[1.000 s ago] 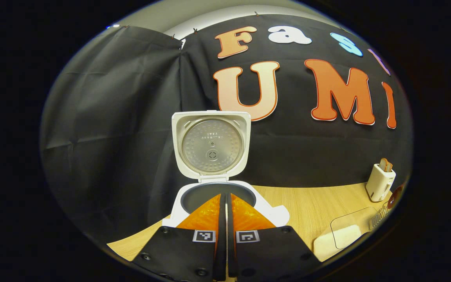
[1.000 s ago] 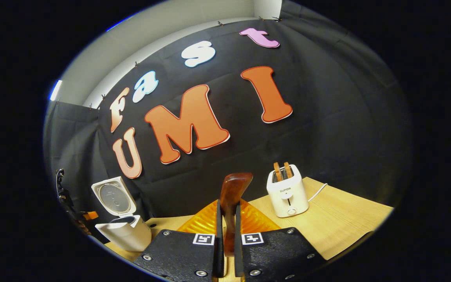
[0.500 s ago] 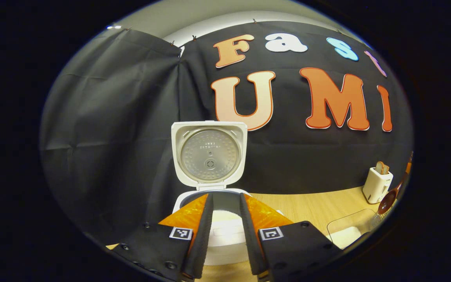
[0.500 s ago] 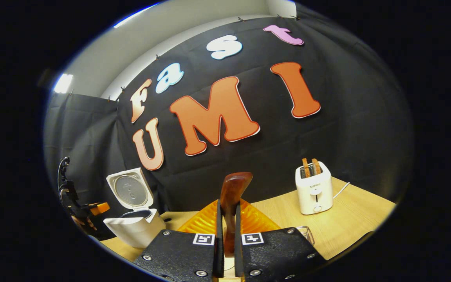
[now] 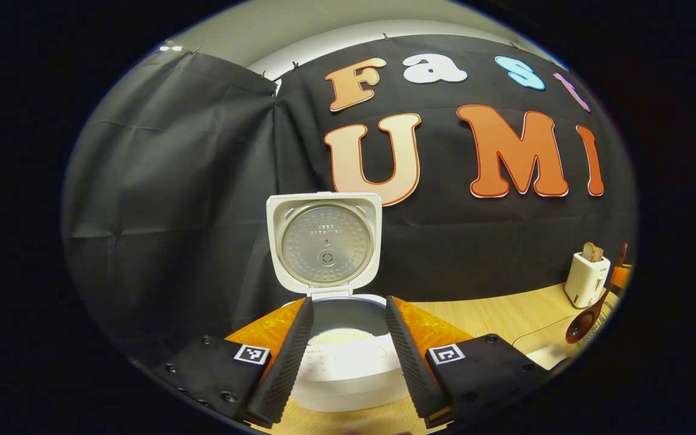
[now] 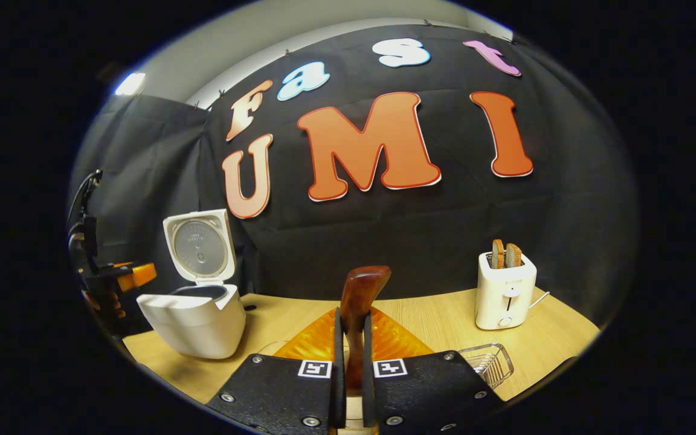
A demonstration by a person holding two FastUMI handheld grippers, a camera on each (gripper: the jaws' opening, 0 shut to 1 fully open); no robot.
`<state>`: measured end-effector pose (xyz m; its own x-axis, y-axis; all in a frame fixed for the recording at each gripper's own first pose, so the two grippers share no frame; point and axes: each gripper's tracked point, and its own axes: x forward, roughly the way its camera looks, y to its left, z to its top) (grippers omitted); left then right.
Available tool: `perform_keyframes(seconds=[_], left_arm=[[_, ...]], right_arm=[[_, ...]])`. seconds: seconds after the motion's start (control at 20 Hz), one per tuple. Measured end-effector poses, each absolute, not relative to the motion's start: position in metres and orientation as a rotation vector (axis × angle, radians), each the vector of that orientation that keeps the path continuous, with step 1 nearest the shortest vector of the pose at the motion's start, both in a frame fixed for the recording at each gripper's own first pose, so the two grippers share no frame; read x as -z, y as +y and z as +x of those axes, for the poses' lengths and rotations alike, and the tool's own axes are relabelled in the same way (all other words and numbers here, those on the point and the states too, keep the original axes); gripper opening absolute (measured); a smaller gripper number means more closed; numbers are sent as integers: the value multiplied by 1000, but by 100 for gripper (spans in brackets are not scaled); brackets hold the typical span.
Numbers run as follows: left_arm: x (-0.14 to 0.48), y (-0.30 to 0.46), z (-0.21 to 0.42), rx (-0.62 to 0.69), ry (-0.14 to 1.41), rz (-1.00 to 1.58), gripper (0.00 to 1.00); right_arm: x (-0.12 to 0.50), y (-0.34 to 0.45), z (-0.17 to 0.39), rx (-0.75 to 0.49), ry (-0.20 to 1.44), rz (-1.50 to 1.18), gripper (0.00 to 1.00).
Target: Close the left gripper, press the button to open the rice cooker; take a wooden spoon from the chopstick holder with the right hand, scoop a spoonful of rice and pour it into the rice cooker, then put the wooden spoon back into the chopstick holder.
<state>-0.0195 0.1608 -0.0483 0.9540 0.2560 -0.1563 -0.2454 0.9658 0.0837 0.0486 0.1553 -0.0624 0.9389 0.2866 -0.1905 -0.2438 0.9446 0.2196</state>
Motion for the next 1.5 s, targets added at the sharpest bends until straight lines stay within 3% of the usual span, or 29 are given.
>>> perform_keyframes(seconds=[0.5,0.9,1.5], left_arm=[[77,175,-20,-280,206,35,81],[92,179,-21,-284,226,21,80],[90,182,-26,-287,180,62,81]], right_arm=[[114,176,34,-242,228,-149,11],[132,197,9,-310,338,23,11],[141,231,0,-444,611,499,11]])
